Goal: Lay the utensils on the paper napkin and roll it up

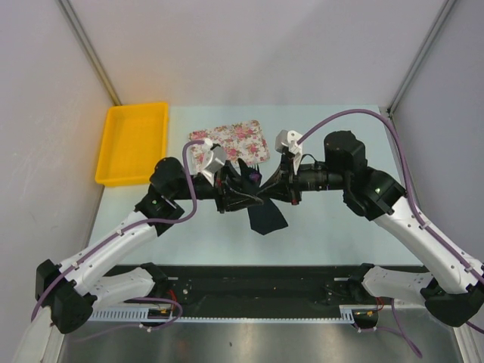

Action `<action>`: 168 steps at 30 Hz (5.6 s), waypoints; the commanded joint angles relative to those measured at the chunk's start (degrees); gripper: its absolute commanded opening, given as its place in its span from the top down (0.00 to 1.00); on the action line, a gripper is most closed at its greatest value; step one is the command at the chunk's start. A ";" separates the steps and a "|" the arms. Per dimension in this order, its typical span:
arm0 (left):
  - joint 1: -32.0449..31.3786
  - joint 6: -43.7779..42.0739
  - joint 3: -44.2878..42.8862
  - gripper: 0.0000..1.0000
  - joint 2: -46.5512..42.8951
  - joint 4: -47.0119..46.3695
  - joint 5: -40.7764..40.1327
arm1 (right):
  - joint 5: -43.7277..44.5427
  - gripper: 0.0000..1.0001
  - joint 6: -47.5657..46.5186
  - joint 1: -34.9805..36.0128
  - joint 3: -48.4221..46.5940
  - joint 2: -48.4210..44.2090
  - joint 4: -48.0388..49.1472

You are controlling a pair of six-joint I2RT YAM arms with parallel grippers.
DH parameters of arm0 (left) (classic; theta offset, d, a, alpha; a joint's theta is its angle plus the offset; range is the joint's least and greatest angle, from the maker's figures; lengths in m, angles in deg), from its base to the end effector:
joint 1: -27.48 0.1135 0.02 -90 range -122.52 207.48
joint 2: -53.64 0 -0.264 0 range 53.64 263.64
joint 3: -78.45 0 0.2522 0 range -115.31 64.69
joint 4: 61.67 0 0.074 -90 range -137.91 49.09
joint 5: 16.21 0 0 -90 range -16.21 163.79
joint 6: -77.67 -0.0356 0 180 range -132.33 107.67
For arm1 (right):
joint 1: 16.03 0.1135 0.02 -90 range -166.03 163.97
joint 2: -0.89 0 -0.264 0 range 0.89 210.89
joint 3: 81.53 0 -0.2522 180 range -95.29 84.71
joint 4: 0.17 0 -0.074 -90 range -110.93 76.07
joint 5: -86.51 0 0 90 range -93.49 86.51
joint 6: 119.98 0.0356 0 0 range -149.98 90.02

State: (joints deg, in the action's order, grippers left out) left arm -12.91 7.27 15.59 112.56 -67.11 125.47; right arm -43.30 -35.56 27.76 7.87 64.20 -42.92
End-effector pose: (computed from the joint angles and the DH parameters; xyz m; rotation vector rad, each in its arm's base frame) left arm 0.1572 -0.1704 0.3726 1.0664 1.2658 -1.4499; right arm 0.1454 0.1709 0.4380 -1.2362 1.4685 1.0941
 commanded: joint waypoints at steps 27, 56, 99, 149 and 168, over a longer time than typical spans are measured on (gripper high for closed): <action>8.30 11.43 0.94 1.00 -0.73 -13.05 3.95 | 6.23 0.28 -1.53 0.07 6.87 -8.55 -5.72; 5.76 24.17 -2.31 1.00 0.50 -25.27 11.07 | -5.62 1.00 -9.36 -7.23 8.81 -1.35 2.36; 11.90 10.55 -9.79 1.00 4.63 4.97 -22.68 | 16.89 0.41 12.87 -10.57 6.52 -5.31 12.90; 10.32 28.31 -8.03 1.00 5.33 -21.67 -0.97 | -3.43 0.81 18.50 -3.10 14.26 0.67 31.81; 14.01 23.56 -5.66 0.29 2.70 -6.73 -8.70 | 0.62 1.00 26.59 -5.03 11.36 0.41 35.50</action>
State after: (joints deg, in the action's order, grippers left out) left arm -0.99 31.94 9.09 116.91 -76.99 120.00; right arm -43.39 -11.98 23.48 21.95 65.20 -12.56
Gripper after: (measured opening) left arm 0.703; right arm 0.054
